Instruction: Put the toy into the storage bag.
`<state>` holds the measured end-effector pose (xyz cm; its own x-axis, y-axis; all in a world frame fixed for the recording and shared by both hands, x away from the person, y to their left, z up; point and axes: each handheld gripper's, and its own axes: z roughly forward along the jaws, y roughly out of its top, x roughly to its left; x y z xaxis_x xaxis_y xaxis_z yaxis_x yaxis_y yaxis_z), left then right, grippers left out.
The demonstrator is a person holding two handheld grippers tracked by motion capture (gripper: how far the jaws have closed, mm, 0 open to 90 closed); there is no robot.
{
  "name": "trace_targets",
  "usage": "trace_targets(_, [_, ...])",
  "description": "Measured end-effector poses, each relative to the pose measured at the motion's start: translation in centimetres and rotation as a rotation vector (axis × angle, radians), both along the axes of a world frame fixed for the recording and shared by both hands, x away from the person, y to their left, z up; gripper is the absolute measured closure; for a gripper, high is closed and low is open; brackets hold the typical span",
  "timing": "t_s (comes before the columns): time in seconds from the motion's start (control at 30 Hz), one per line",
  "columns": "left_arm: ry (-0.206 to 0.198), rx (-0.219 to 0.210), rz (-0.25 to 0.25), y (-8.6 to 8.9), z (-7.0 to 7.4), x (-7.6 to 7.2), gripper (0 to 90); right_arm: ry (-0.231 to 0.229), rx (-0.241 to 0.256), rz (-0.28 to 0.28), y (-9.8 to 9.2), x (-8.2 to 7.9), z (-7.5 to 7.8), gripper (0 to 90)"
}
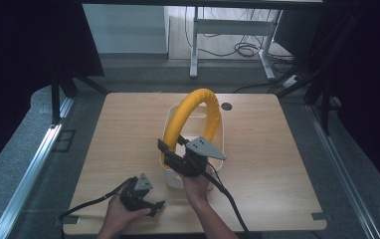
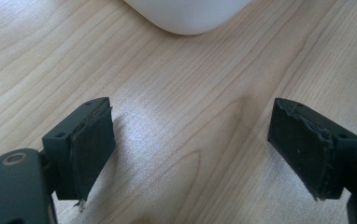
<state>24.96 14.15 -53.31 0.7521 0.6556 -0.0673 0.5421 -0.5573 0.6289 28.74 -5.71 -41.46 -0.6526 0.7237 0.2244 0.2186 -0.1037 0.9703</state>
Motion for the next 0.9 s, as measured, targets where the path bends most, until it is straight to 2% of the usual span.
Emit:
trace_targets(0.07, [0.000, 0.000, 0.001, 0.0, 0.0, 0.0, 15.0, -0.002, -0.002, 0.003, -0.1, 0.0, 0.1, 39.2])
trace_targets(0.1, [-0.002, 0.000, 0.001, 0.0, 0.0, 0.0, 15.0, 0.005, -0.005, 0.003, -0.3, 0.1, 0.2, 34.2])
trace_targets(0.13, [-0.002, 0.000, 0.001, 0.0, 0.0, 0.0, 15.0, 0.005, -0.005, 0.003, -0.3, 0.1, 0.2, 34.2])
trace_targets(0.2, [-0.002, 0.001, 0.001, 0.0, 0.0, 0.0, 15.0, 0.008, -0.015, 0.004, -0.6, 0.2, 0.3, 27.9])
trace_targets(0.33, [0.000, 0.002, 0.000, 0.0, 0.0, 0.0, 15.0, 0.003, -0.009, 0.006, -1.2, 0.0, 0.7, 24.4])
trace_targets(0.7, [-0.013, -0.003, 0.011, 0.2, 0.4, -0.1, 14.8, 0.009, 0.013, 0.049, -3.4, -0.3, 1.4, 27.4])
trace_targets(0.9, [-0.018, 0.001, 0.009, 0.3, 0.4, -0.1, 14.7, -0.004, -0.015, 0.045, -5.7, -0.6, 1.5, 30.1])
